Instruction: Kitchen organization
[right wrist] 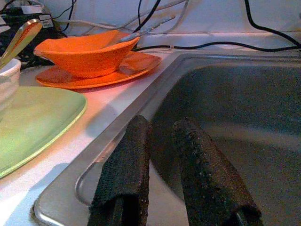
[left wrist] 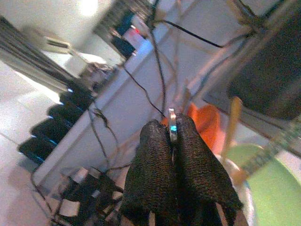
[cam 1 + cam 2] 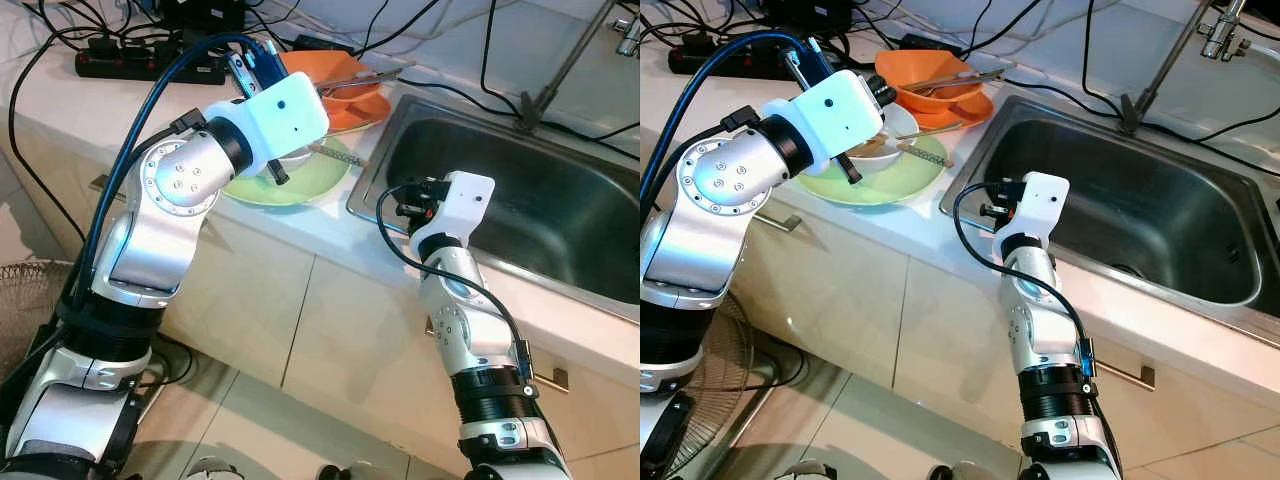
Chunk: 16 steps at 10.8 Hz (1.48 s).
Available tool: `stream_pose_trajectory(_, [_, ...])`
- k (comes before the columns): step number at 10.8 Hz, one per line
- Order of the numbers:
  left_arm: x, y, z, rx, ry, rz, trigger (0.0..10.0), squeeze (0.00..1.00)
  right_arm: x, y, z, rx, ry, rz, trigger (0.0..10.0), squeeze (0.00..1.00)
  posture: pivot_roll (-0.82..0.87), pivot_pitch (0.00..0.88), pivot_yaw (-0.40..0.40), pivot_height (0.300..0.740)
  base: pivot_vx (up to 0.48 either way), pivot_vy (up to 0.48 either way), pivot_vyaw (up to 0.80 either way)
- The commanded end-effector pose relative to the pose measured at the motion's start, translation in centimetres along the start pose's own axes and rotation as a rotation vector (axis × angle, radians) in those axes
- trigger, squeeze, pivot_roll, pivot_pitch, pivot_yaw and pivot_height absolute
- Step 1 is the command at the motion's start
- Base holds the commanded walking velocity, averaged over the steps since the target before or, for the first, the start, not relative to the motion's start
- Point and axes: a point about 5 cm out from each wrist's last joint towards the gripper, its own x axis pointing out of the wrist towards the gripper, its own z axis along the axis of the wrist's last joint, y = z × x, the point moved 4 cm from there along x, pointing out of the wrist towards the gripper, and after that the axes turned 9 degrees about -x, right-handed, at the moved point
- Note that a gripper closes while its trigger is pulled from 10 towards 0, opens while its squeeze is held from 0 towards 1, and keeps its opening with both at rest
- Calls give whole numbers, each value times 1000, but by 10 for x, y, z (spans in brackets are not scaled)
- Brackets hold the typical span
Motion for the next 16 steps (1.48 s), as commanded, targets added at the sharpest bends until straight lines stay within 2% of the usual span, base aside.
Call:
stream_pose_trajectory(1, [2, 12, 24, 36, -111, 74, 10000, 0, 2, -3, 2, 3, -2, -7, 10000, 0, 35, 50, -160, 740, 0, 0, 0])
stream_pose_trajectory(2, [2, 17, 35, 9, -185, 125, 10000, 0, 1, -3, 2, 4, -4, -6, 10000, 0, 34, 48, -159, 740, 0, 0, 0])
stream_pose_trajectory(3, [3, 11, 51, -74, -292, 139, 10000, 0, 1, -3, 3, 3, -11, -5, 10000, 0, 32, 50, -158, 740, 0, 0, 0])
stream_pose_trajectory(4, [6, 1, 67, -238, -395, 129, 10000, 0, 1, -4, 6, -5, -25, -8, 10000, 0, 32, 50, -158, 740, 0, 0, 0])
stream_pose_trajectory(5, [9, -5, 70, -322, -422, 111, 10000, 0, 1, -5, 10, -16, -45, -11, 10000, 0, 32, 50, -158, 740, 0, 0, 0])
stream_pose_trajectory(6, [14, -7, 70, -537, -472, 102, 10000, 0, 1, -6, 18, -51, -90, -9, 10000, 0, 23, 48, -153, 740, 0, 0, 0])
stream_pose_trajectory(7, [16, -9, 71, -638, -490, 85, 10000, 0, 1, -5, 22, -74, -112, -5, 10000, 0, 23, 48, -153, 740, 0, 0, 0])
stream_pose_trajectory(8, [19, -13, 72, -777, -511, 53, 10000, 0, -1, -5, 28, -97, -148, -7, 10000, 0, 18, 45, -145, 740, 0, 0, 0])
stream_pose_trajectory(9, [21, -16, 70, -863, -517, 48, 10000, 0, -2, -4, 34, -130, -185, -4, 10000, 0, 12, 45, -141, 740, 0, 0, 0])
stream_pose_trajectory(10, [23, -22, 67, -945, -508, 26, 10000, 0, -5, -2, 44, -201, -246, 4, 10000, 0, 7, 43, -137, 740, 0, 0, 0])
stream_pose_trajectory(13, [26, -38, 57, -1045, -463, -34, 10000, 0, -10, -3, 47, -257, -277, -13, 10000, 0, 0, 35, -130, 740, 0, 0, 0])
stream_pose_trajectory(14, [26, -45, 53, -1057, -441, -47, 10000, 0, -12, -2, 47, -271, -283, -14, 10000, 667, -2, 31, -128, 740, 0, 0, 0])
stream_pose_trajectory(15, [26, -47, 52, -1060, -436, -51, 10000, 0, -13, -2, 47, -276, -286, -13, 10000, 1000, -2, 31, -127, 740, 0, 0, 0])
stream_pose_trajectory(16, [25, -50, 51, -1063, -430, -59, 10000, 0, -13, -1, 47, -277, -289, -14, 10000, 1000, -1, 28, -128, 740, 0, 0, 0])
